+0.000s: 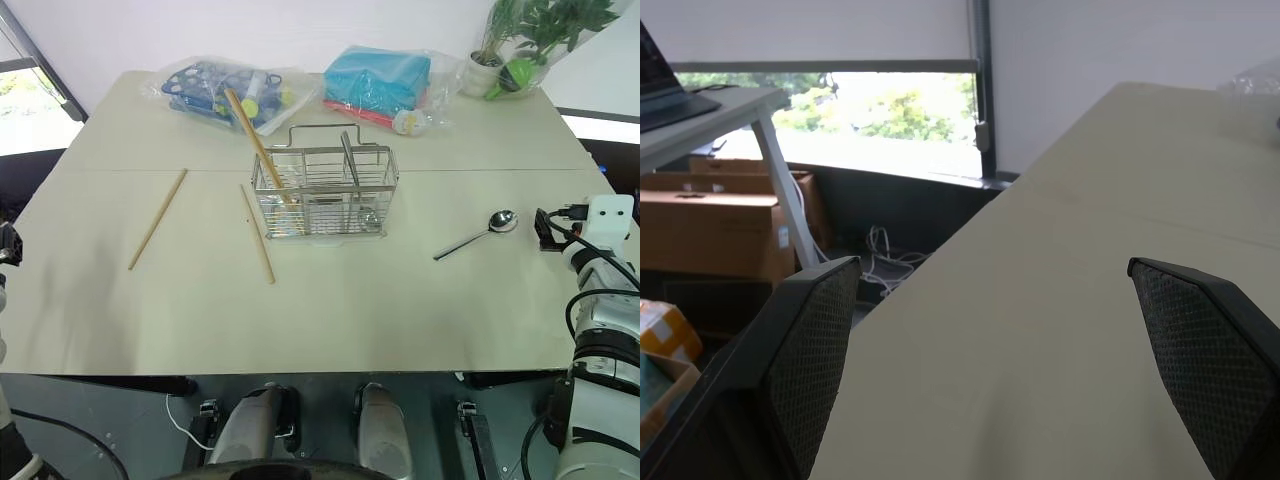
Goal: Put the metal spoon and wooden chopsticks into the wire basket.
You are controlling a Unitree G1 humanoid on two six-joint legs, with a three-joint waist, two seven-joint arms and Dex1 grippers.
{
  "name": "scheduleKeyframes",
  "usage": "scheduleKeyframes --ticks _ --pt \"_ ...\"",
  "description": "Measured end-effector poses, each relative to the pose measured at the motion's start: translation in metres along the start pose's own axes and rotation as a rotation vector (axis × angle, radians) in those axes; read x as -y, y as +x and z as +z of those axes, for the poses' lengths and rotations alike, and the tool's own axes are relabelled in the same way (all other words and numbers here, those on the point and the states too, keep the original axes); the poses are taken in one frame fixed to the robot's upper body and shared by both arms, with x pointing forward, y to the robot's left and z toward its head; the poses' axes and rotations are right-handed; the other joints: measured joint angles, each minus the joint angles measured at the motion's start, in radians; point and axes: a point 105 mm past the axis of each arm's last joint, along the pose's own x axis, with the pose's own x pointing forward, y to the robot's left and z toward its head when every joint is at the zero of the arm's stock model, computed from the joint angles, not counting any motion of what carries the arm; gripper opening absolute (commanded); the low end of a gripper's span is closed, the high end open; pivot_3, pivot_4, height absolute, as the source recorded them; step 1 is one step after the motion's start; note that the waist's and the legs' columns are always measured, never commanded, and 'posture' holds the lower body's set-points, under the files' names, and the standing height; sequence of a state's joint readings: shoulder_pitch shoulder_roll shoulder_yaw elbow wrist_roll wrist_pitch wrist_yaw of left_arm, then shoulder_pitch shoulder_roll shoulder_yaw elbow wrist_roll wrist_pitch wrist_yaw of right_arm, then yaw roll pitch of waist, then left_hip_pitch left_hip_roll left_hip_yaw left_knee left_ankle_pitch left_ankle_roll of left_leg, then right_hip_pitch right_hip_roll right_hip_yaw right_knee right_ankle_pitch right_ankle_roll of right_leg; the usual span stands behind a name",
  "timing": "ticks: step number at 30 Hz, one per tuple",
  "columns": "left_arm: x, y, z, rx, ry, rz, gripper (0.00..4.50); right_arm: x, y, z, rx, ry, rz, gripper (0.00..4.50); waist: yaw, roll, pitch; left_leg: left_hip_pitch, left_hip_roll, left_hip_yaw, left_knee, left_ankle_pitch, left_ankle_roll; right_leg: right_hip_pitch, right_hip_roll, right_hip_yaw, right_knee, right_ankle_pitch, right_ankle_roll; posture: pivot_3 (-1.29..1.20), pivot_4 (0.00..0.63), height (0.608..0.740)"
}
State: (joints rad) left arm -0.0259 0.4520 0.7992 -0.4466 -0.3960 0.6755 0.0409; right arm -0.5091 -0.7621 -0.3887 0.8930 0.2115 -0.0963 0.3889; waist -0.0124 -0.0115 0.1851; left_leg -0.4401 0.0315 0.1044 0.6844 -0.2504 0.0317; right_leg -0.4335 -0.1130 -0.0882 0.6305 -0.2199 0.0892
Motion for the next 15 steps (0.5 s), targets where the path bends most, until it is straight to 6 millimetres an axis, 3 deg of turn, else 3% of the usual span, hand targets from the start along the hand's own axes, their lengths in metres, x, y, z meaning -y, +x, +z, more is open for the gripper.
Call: scheduleKeyframes --ticks 15 --pt "0.013 0.002 -0.001 -0.005 -0.005 -0.062 4.48 0.001 -0.001 0.000 0.005 -0.004 -0.001 4.50 0.000 0.000 0.000 0.000 0.000 0.000 0.000 0.000 -0.001 0.000 0.000 0.000 0.000 0.000 0.001 0.00 0.150 0.715"
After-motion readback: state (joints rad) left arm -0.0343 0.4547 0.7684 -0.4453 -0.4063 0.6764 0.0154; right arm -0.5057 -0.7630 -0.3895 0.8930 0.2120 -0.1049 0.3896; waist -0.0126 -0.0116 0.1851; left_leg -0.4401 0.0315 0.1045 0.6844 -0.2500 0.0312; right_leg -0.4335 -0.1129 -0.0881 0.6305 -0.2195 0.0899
